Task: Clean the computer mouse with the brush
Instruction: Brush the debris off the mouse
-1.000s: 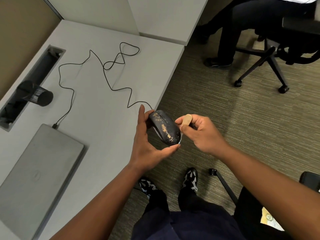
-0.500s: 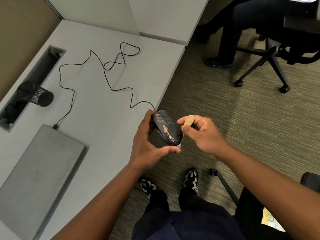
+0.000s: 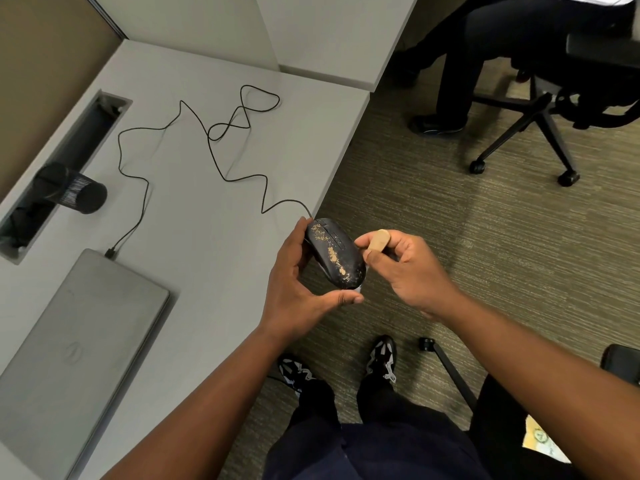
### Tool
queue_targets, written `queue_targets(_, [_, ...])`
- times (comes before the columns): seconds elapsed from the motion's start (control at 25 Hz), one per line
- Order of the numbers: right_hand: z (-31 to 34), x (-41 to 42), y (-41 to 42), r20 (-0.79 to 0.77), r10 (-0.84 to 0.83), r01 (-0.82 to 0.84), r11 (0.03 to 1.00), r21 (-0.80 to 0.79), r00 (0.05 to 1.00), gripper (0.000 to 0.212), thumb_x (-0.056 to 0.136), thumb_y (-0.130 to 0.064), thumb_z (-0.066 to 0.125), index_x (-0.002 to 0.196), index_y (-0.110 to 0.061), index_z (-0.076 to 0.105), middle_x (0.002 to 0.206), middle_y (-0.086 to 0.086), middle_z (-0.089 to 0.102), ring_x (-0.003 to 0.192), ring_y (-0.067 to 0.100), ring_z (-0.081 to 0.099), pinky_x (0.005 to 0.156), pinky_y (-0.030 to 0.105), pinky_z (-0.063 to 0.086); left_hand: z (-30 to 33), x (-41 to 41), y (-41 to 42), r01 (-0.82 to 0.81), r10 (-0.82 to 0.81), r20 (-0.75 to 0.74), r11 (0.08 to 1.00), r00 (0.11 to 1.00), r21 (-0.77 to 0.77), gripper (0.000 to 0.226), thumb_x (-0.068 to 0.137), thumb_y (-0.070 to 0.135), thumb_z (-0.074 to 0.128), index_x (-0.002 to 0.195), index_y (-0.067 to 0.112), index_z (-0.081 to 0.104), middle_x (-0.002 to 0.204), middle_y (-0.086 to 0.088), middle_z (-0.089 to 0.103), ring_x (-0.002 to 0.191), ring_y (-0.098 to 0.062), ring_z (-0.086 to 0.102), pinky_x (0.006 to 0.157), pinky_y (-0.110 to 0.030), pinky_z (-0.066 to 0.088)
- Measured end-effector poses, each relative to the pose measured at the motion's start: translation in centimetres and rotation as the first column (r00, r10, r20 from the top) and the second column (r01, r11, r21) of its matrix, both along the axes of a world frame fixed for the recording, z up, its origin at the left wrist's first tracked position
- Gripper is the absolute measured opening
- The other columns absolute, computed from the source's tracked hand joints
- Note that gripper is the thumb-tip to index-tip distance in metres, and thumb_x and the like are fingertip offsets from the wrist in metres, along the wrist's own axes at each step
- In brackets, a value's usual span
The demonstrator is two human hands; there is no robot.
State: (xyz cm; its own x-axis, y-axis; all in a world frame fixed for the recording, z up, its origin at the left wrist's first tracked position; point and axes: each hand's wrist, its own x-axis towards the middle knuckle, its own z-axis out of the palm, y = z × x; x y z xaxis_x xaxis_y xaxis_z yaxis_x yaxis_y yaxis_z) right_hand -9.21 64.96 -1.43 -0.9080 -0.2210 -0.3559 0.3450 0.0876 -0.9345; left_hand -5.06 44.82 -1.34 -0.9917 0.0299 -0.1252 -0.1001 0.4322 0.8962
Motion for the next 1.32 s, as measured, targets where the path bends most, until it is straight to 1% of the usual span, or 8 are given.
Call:
queue_targets(0.2, [0.11, 0.05, 0.00, -0.015, -0.007, 0.007, 1.000, 0.009, 1.000, 0.015, 0.099, -0.006, 0.063, 0.105, -0.013, 0.075, 0.093, -0.005, 0.075, 0.085, 0.002, 0.067, 0.082, 0.023, 0.057, -0.12, -0.23, -0.15, 0.053, -0.054, 0.032, 0.999, 0.998, 0.008, 0.133, 0.050, 0.055, 0.099, 0.157, 0.048, 0.020, 0.152, 0.036, 0.035, 0.146, 0.005, 0.041, 0.117, -0.018, 0.039])
queue_targets(0.28, [0.18, 0.11, -0.02, -0.017, -0.009, 0.009, 1.000, 0.013, 1.000, 0.016, 0.099, -0.006, 0.063, 0.106, -0.015, 0.074, 0.093, -0.004, 0.075, 0.084, 0.003, 0.066, 0.082, 0.024, 0.057, -0.22, -0.39, -0.22, 0.084, -0.085, 0.047, 0.996, 0.995, 0.023, 0.130, 0.053, 0.054, 0.097, 0.155, 0.056, 0.017, 0.153, 0.037, 0.033, 0.149, -0.003, 0.043, 0.120, -0.029, 0.042])
queue_targets(0.4, [0.27, 0.26, -0.02, -0.016, -0.004, 0.004, 1.000, 0.027, 1.000, 0.016, 0.100, -0.008, 0.063, 0.106, -0.017, 0.074, 0.095, 0.000, 0.076, 0.086, 0.005, 0.067, 0.083, 0.027, 0.058, -0.20, -0.52, -0.35, 0.112, -0.116, 0.085, 0.992, 0.990, 0.049, 0.137, 0.056, 0.046, 0.101, 0.158, 0.053, 0.010, 0.155, 0.040, 0.026, 0.148, -0.010, 0.047, 0.118, -0.038, 0.048])
queue_targets(0.64, [0.31, 0.57, 0.07, 0.000, -0.003, 0.003, 1.000, 0.021, 1.000, 0.018, 0.100, -0.008, 0.062, 0.106, -0.021, 0.073, 0.096, -0.002, 0.075, 0.088, 0.005, 0.068, 0.086, 0.027, 0.058, -0.26, -0.71, -0.81, 0.179, -0.186, 0.135, 0.982, 0.973, 0.062, 0.139, 0.067, 0.021, 0.098, 0.163, 0.046, 0.001, 0.143, 0.061, 0.020, 0.140, 0.004, 0.049, 0.112, -0.027, 0.049])
queue_targets(0.76, [0.23, 0.68, 0.13, -0.001, -0.002, 0.002, 1.000, 0.023, 1.000, 0.018, 0.100, -0.008, 0.062, 0.106, -0.020, 0.074, 0.096, -0.004, 0.075, 0.088, 0.002, 0.067, 0.086, 0.025, 0.058, -0.50, -0.70, -0.81, 0.181, -0.186, 0.119, 0.982, 0.975, 0.051, 0.137, 0.070, 0.013, 0.097, 0.164, 0.045, 0.003, 0.149, 0.054, 0.020, 0.142, 0.000, 0.049, 0.111, -0.025, 0.050])
queue_targets(0.96, [0.24, 0.77, 0.18, -0.010, 0.004, -0.004, 1.000, 0.003, 1.000, 0.022, 0.100, -0.007, 0.062, 0.103, -0.026, 0.074, 0.092, -0.011, 0.077, 0.089, 0.000, 0.069, 0.084, 0.022, 0.056, -0.71, -0.52, -0.51, 0.129, -0.131, 0.069, 0.991, 0.989, 0.039, 0.130, 0.068, 0.015, 0.100, 0.164, 0.036, 0.016, 0.161, 0.025, 0.026, 0.148, -0.013, 0.048, 0.110, -0.032, 0.053])
queue_targets(1.12, [0.22, 0.92, 0.24, -0.007, -0.002, 0.002, 1.000, -0.006, 1.000, 0.022, 0.100, -0.007, 0.062, 0.104, -0.026, 0.073, 0.093, -0.010, 0.077, 0.089, -0.001, 0.069, 0.085, 0.021, 0.056, -0.48, -0.56, -0.22, 0.113, -0.115, 0.043, 0.993, 0.992, 0.042, 0.127, 0.066, 0.015, 0.101, 0.159, 0.044, 0.018, 0.154, 0.034, 0.028, 0.143, -0.010, 0.053, 0.107, -0.027, 0.054])
queue_targets(1.32, [0.11, 1.01, 0.31, 0.009, -0.012, 0.012, 1.000, -0.008, 1.000, 0.019, 0.101, -0.009, 0.062, 0.111, -0.019, 0.074, 0.099, -0.002, 0.076, 0.088, 0.001, 0.068, 0.085, 0.023, 0.057, -0.49, -0.58, -0.09, 0.114, -0.115, 0.003, 0.993, 0.993, 0.039, 0.127, 0.066, 0.014, 0.101, 0.159, 0.045, 0.021, 0.153, 0.036, 0.028, 0.145, -0.018, 0.052, 0.109, -0.036, 0.055])
